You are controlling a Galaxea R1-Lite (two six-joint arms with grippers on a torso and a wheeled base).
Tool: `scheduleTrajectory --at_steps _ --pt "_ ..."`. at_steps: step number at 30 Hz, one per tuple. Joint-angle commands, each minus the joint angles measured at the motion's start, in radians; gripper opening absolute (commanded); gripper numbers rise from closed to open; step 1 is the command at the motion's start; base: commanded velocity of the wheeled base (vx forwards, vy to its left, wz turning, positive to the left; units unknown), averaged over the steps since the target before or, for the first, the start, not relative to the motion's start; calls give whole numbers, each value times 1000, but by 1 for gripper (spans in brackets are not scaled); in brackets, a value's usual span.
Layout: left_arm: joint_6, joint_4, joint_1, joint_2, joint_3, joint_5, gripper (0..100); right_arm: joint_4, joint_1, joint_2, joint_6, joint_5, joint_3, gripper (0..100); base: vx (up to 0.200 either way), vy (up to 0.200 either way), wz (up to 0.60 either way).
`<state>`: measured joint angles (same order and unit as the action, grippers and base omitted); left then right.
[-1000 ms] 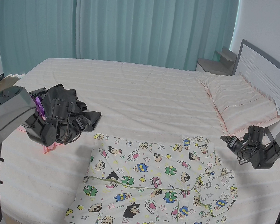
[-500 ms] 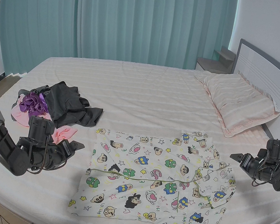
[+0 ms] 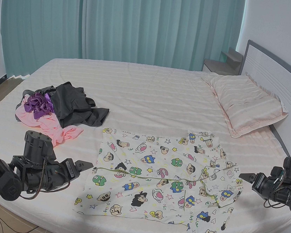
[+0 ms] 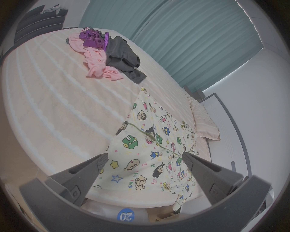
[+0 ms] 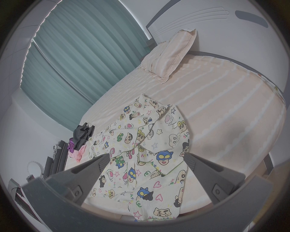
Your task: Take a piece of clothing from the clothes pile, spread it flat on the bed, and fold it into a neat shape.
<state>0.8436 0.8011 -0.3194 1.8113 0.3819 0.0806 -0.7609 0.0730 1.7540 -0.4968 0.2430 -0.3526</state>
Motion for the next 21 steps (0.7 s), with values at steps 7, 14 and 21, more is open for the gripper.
scheduleTrajectory --at_steps 7,14,21 --pt "66 26 -27 143 100 2 100 -2 -47 -4 -3 6 1 100 0 0 0" --pt "54 116 -37 269 129 -13 100 -2 -52 21 -5 9 1 100 0 0 0" --pt "-66 135 26 396 261 -7 100 -2 -84 12 -20 7 10 100 0 0 0"
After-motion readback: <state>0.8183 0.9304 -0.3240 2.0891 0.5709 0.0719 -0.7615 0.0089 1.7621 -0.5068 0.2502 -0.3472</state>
